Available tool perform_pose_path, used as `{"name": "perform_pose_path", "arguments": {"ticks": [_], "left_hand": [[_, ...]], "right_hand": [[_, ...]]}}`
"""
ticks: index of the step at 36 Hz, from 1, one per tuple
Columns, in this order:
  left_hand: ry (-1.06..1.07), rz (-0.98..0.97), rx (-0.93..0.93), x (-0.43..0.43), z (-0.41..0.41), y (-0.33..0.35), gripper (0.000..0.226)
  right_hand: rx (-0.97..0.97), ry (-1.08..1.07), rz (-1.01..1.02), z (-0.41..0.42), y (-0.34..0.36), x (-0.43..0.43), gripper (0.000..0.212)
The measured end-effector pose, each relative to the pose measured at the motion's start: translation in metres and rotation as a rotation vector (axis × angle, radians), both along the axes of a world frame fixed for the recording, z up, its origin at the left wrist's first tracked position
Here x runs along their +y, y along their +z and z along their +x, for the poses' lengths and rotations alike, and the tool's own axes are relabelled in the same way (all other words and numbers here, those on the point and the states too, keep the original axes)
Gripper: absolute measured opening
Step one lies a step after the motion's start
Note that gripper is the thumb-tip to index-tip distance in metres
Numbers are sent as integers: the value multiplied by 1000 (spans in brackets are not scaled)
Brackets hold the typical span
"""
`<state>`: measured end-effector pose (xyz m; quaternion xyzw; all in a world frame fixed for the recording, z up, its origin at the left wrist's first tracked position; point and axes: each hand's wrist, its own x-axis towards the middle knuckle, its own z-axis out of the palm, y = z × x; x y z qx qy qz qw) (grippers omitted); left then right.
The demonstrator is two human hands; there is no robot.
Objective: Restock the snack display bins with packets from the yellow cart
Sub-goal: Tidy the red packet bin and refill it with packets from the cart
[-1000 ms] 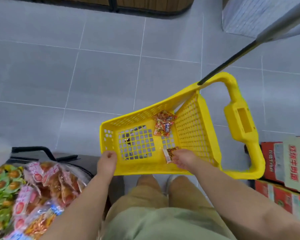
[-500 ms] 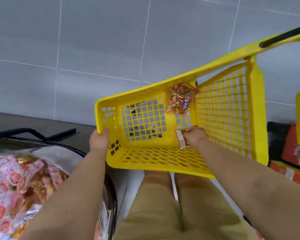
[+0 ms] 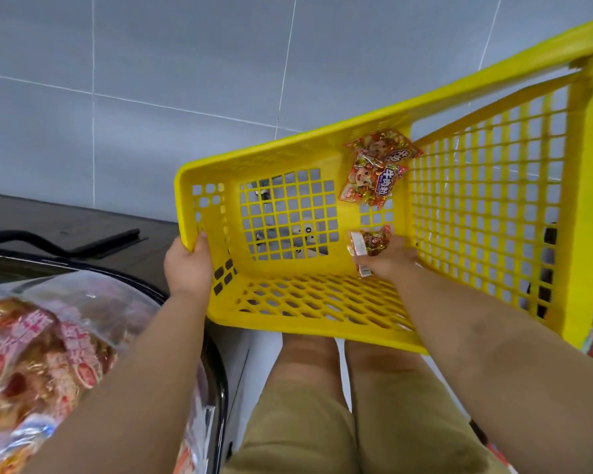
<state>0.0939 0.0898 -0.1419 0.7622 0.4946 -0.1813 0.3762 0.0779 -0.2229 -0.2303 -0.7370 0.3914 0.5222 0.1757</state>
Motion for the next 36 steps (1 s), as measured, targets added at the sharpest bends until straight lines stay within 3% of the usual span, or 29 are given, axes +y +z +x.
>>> {"name": "perform_pose_path", "arguments": {"ticks": [6,11,13,17,21,23,25,28,30,33,36], "left_hand": [[-10,-1,-13,1,-1,-2,18],[-24,-35,10,-2,4,8,16],[-64,-23,5,-8,7,17,28],[-358,237,-139,-27,12,39,54],[-640,188,-292,-67,15,52,61],[-527,-115,-290,-87,19,50,57],[-204,-432,-168,-101,27,45,65],[96,-549,-88,-106,32,31,85],[185,-659,-33,-105,33,21,69],[219,-819,87,-111,34,13,32],[262,-771,134,-115,31,1,27]], "right_hand": [[-155,-185,11,-2,-4,5,101],[-270,-376,153,4,10,12,86],[-269,-394,227,10,22,15,81],[-220,-485,515,22,59,26,61],[-278,-441,703,30,82,42,61],[-310,-418,740,34,84,47,74],[-309,-423,768,37,81,46,71],[-293,-426,802,43,73,34,23],[-265,-419,806,47,69,28,15],[-171,-473,840,56,63,22,23],[-209,-513,659,71,52,16,42]]}}
